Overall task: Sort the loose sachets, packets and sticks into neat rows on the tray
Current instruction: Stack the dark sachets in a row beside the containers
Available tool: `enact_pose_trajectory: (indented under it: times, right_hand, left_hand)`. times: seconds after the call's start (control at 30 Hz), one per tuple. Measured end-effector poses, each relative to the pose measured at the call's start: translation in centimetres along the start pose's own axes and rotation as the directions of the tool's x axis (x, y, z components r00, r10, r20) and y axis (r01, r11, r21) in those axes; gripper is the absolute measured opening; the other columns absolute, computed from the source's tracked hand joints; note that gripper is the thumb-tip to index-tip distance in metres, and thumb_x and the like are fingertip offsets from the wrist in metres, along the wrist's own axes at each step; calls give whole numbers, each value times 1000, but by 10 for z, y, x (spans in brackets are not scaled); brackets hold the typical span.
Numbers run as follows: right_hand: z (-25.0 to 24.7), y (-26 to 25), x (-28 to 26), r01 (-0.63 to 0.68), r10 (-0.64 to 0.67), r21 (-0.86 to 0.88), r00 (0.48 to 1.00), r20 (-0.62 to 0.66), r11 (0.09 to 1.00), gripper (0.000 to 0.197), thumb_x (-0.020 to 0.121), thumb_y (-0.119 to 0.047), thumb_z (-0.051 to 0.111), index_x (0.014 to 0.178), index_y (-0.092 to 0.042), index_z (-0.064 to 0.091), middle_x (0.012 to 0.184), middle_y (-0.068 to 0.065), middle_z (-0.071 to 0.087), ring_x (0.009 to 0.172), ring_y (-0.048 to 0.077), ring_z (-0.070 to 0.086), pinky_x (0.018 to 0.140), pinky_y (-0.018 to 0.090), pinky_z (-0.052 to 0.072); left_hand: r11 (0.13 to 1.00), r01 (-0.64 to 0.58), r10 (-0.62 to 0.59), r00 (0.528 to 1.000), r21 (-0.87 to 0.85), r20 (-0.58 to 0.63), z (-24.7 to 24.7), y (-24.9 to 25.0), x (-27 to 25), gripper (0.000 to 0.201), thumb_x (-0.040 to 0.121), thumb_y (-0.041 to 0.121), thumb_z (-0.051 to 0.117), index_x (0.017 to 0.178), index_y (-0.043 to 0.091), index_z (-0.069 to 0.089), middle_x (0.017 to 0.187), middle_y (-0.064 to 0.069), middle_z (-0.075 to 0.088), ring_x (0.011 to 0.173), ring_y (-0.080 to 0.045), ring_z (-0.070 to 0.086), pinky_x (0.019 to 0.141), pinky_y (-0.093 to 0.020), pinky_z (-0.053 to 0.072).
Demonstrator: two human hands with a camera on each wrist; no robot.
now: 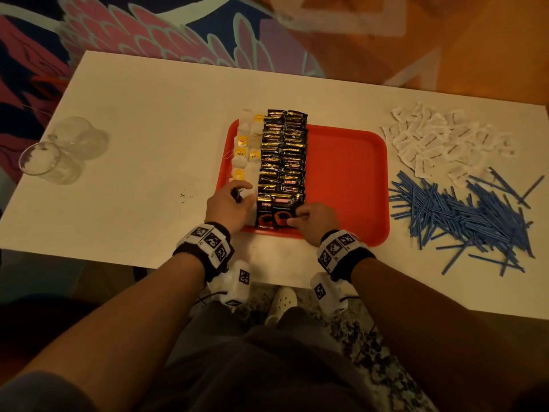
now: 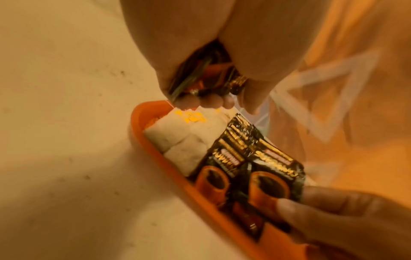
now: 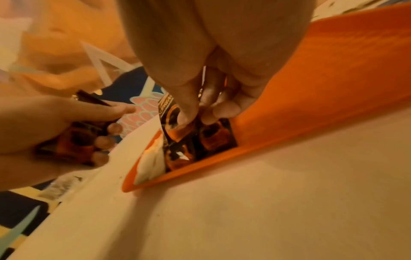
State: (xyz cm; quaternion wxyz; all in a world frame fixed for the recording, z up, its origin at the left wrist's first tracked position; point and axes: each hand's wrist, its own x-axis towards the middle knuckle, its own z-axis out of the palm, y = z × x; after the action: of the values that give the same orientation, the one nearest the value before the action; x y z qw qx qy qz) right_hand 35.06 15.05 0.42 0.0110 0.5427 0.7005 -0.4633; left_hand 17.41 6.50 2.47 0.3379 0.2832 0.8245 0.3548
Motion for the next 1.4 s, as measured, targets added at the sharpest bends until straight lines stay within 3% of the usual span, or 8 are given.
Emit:
enact_pose_trajectory:
  times: [0.03, 0.17, 0.23, 0.37, 0.53, 0.87, 1.23, 1.4]
  right_hand:
    - [-1, 6, 2, -32, 32, 4, 1000, -2, 999, 12, 87, -23, 73, 93, -12, 73, 81, -2, 65, 71, 11, 58, 52, 16, 38]
    - [1, 18, 9, -132, 132, 2, 991, -17, 991, 14, 86, -25, 75, 92, -15, 68, 89, -4, 65, 73, 6, 59, 52, 14, 40]
    - [5, 19, 14, -163, 163, 3, 986, -38, 987, 15, 85, -26, 75, 88, -19, 62, 87, -6, 62, 69, 2, 55, 49, 12, 37]
    - [14, 20, 20, -200, 200, 7, 977, -67, 980, 22, 83, -28, 77, 86, -18, 57, 85, -2, 63, 65, 7, 55, 49, 17, 40]
    - [17, 21, 24, -180, 181, 24, 971, -154, 983, 43, 76, -42, 81, 92, -18, 49, 87, -2, 59, 76, 14, 55, 52, 23, 38]
    - [15, 19, 45, -190, 207, 114, 966, -157, 975, 35, 82, -30, 79, 103, -19, 53, 91, -3, 61, 70, 2, 53, 51, 16, 35]
    - [2, 11, 70, -182, 196, 100, 969, -153, 978, 41, 80, -32, 80, 108, -18, 54, 97, 1, 64, 87, 17, 62, 64, 23, 47]
    - [-2, 10, 67, -188, 199, 94, 972, -122, 978, 47, 80, -35, 79, 115, -18, 54, 102, -2, 63, 91, 14, 60, 57, 15, 40]
  left_hand:
    - [996, -27, 26, 999, 88, 19, 1, -3, 1, 10, 91, 28, 70, 98, 33, 65, 100, 5, 63, 94, -15, 61, 72, -14, 45]
    - [949, -104, 91, 994, 298, 59, 7, -11, 6, 8, 90, 29, 70, 88, 30, 63, 93, 3, 64, 87, -19, 61, 79, -32, 52]
    - [912, -135, 107, 990, 387, 93, 12, -15, 11, 13, 88, 34, 73, 92, 27, 62, 96, -1, 65, 86, -21, 62, 78, -37, 55]
    - [825, -190, 121, 979, 532, 163, 24, -20, 16, 30, 85, 43, 73, 103, 25, 57, 104, -3, 62, 92, -25, 61, 80, -41, 55]
    - [735, -263, 176, 964, 625, 198, 35, -22, 21, 40, 86, 45, 71, 113, 23, 52, 106, -3, 61, 94, -26, 61, 78, -40, 53]
    - [766, -251, 176, 967, 592, 183, 43, -12, 35, 36, 86, 36, 74, 111, 22, 53, 103, -4, 64, 93, -26, 62, 79, -43, 54]
    - [798, -257, 196, 966, 545, 170, 45, 1, 62, 36, 84, 33, 75, 111, 21, 54, 104, -4, 66, 94, -25, 63, 80, -43, 54]
    - [805, -288, 222, 957, 518, 186, 44, -3, 60, 38, 85, 34, 75, 113, 22, 53, 107, -4, 64, 96, -25, 62, 82, -44, 54]
